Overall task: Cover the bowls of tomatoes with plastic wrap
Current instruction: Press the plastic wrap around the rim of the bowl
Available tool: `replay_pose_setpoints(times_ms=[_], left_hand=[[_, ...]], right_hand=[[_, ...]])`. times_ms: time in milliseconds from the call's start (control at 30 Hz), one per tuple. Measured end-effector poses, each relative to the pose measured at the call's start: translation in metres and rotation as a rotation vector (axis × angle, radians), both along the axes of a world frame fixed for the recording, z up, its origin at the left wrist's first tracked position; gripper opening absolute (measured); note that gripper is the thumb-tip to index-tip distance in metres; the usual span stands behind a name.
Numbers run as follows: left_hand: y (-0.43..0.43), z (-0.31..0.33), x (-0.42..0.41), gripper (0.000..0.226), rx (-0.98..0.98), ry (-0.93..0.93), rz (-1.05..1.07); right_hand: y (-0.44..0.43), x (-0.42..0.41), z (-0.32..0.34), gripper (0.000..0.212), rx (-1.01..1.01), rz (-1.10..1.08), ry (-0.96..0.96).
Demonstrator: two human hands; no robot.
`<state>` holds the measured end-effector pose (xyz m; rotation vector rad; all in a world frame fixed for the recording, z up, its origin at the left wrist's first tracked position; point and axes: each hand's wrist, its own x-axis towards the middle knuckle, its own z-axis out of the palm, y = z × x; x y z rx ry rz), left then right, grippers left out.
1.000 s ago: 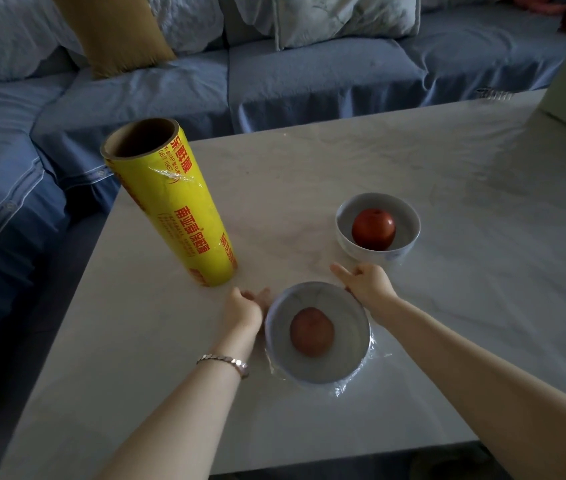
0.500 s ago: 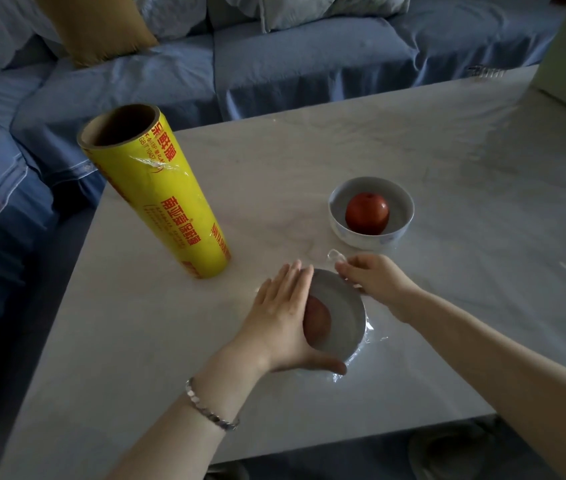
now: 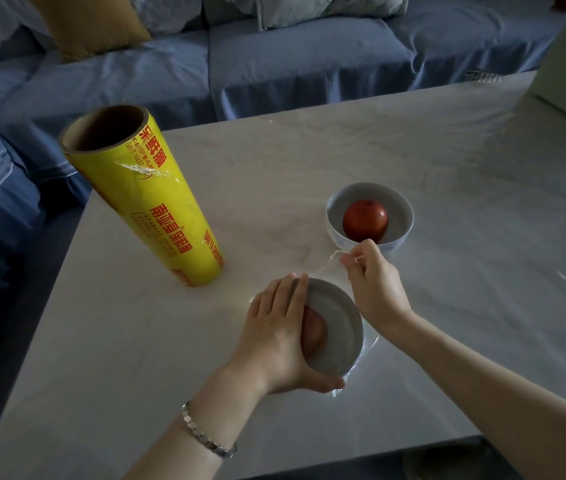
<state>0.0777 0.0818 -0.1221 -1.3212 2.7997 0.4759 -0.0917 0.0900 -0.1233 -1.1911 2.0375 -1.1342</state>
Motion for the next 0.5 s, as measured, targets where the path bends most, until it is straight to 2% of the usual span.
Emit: replay_pose_setpoints(times_ms=[167,267,367,467,500], left_hand=[[0.000,0.001,-0.001,0.142,0.010,0.002,-0.004],[0.001,0.001,-0.001,0.140,0.015,0.007,0.003],[0.004,0.002,-0.004,0.138,0.033,0.005,0.059],[0.011,0.002,-0.012,0.139,0.049,0.024,0.211],[0.014,0.002,-0.015,0.139,0.044,0.039,0.275]], right_hand=[[-0.011,-0.009,-0.022,0.018,0.124,-0.154,-0.205],[-0.015,-0.005,-0.032,0.023,0.207,-0.203,-0.395],[-0.005,-0.006,-0.031,0.033,0.270,-0.182,-0.593],[0.009,-0.016,-0.026,0.042,0.256,-0.116,-0.934],[0.013,-0.019,-0.028,0.042,0.246,-0.056,-0.957]])
